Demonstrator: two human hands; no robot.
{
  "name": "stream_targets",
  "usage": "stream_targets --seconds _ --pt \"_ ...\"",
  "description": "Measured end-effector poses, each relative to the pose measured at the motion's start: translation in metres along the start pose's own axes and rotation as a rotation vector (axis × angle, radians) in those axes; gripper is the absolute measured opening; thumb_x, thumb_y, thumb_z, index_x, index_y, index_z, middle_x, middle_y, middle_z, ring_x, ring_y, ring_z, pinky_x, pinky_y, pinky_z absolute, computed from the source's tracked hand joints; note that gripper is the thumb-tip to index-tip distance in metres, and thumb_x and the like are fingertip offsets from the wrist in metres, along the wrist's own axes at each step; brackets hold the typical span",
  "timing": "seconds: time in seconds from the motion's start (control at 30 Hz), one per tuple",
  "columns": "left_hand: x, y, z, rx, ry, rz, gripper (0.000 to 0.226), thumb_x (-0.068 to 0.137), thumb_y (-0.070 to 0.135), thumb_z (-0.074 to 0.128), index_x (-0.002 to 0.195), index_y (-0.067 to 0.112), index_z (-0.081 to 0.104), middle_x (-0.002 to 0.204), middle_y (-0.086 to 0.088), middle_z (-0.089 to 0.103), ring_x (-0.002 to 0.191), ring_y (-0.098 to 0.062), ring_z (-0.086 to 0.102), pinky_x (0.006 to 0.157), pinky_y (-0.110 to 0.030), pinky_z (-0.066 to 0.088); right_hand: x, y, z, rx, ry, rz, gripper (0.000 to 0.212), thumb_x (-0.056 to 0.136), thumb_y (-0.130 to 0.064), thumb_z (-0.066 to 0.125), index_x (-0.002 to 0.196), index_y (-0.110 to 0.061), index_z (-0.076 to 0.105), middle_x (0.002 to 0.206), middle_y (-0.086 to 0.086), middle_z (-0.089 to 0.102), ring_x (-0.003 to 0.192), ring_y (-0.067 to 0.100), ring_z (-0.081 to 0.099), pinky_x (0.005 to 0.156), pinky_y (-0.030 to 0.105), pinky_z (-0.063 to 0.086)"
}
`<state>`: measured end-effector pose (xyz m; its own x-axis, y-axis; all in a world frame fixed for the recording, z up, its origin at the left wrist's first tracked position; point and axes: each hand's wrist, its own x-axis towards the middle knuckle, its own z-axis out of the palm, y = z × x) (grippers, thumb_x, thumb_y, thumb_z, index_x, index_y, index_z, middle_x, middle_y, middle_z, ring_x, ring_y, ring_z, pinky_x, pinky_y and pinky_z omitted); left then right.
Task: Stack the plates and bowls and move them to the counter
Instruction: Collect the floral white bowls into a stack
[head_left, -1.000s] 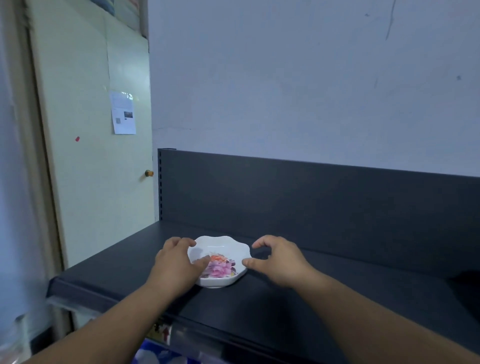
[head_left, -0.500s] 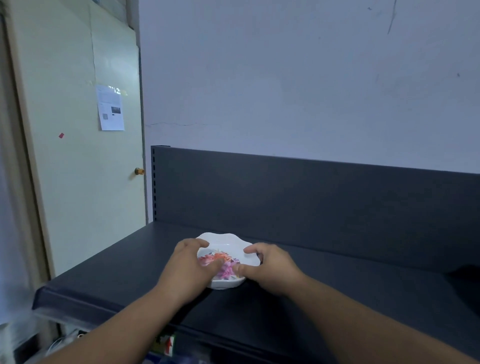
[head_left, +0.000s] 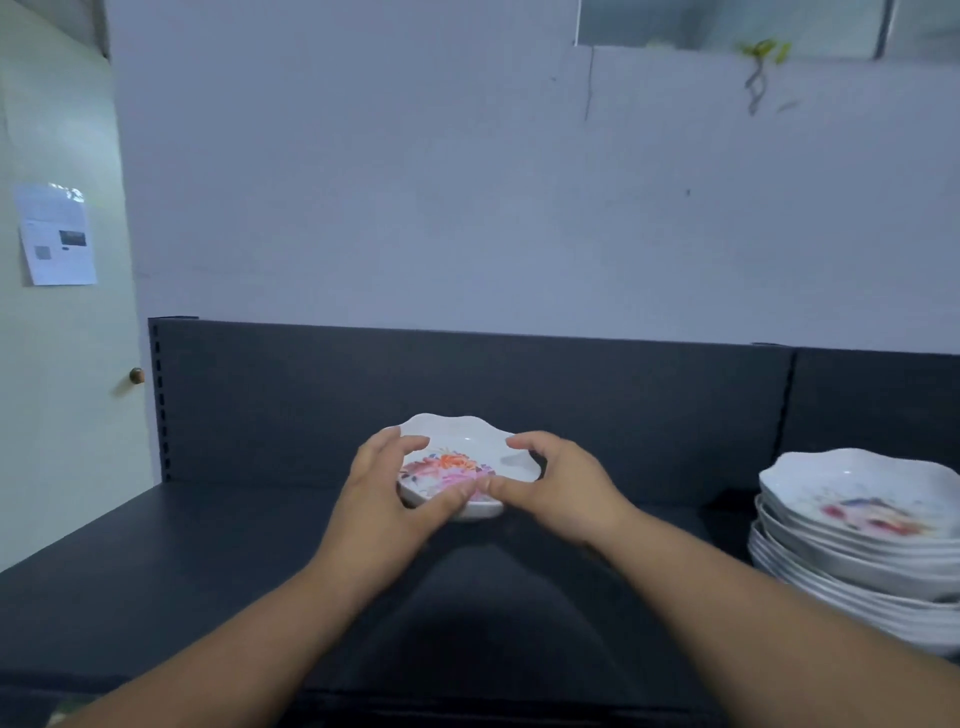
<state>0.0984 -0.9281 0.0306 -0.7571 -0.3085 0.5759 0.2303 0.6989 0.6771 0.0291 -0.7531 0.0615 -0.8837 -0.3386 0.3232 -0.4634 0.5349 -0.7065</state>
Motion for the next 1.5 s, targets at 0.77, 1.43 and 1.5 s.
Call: stream_targets --seconds 0.77,1.43,1.5 --pt "-0.052 0.234 0.209 -0.276 -0.085 0.089 0.020 0.077 0.039 0.073 0.080 0.021 0.064 0.125 0.013 0.044 0.110 -0.012 0.053 0.082 -0.020 0.040 -0.117 0.134 -0.293 -0.026 0.310 -0.008 0.043 0.086 -0.053 0.063 0.124 -0.035 0.059 0.132 -0.014 0.054 0.114 0.006 0.050 0.097 0.029 0.045" --pt "-0.043 0.236 0.248 -0.067 -0.200 0.011 0.030 0.076 0.048 0.072 0.085 0.021 0.062 0.103 0.006 0.054 0.090 -0.013 0.060 0.080 -0.030 0.051 -0.118 0.188 -0.308 0.022 0.161 0.013 0.043 0.083 -0.037 0.072 0.123 -0.041 0.057 0.123 -0.018 0.055 0.104 0.009 0.062 0.095 0.037 0.052" --pt "-0.041 0.232 0.246 -0.062 -0.233 0.014 0.031 0.076 0.050 0.071 0.084 0.021 0.063 0.103 0.008 0.055 0.091 -0.011 0.060 0.077 -0.026 0.050 -0.118 0.190 -0.308 0.031 0.170 0.020 0.040 0.083 -0.036 0.072 0.121 -0.040 0.058 0.122 -0.017 0.055 0.102 0.007 0.062 0.092 0.036 0.053"
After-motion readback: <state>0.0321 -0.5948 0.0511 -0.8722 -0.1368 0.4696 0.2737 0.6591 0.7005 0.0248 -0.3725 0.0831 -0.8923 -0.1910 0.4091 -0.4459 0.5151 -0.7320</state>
